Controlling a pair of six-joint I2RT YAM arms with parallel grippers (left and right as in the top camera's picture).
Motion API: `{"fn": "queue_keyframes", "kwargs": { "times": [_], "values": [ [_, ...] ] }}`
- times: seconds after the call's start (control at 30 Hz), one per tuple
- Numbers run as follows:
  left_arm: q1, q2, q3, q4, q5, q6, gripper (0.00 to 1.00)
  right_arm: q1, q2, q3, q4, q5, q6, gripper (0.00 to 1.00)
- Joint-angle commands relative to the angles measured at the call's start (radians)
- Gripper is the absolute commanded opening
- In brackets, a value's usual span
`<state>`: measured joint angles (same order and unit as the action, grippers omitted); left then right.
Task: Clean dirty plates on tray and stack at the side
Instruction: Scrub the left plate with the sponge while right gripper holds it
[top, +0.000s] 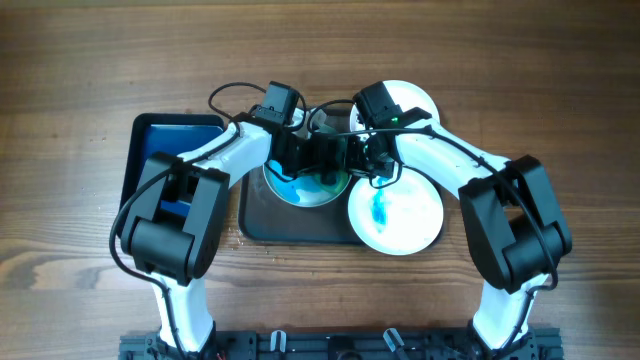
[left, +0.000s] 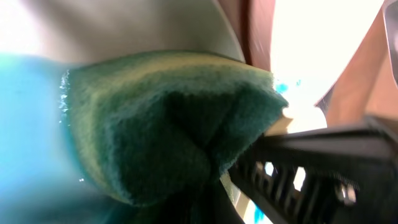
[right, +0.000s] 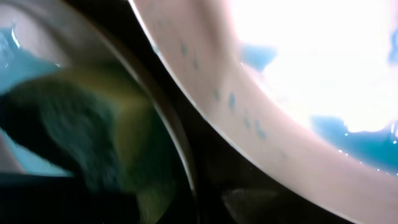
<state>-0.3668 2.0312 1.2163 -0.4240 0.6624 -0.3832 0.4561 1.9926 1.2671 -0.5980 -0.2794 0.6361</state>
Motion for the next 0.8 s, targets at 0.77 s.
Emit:
{"fn": "queue_keyframes", "kwargs": {
  "times": [0.77],
  "values": [
    [-0.145, -0.023, -0.018, -0.36, -0.316, 0.662, 0.04, 0.009, 0.014, -0.026, 0.029, -0.014, 0.02, 0.04]
  ]
}}
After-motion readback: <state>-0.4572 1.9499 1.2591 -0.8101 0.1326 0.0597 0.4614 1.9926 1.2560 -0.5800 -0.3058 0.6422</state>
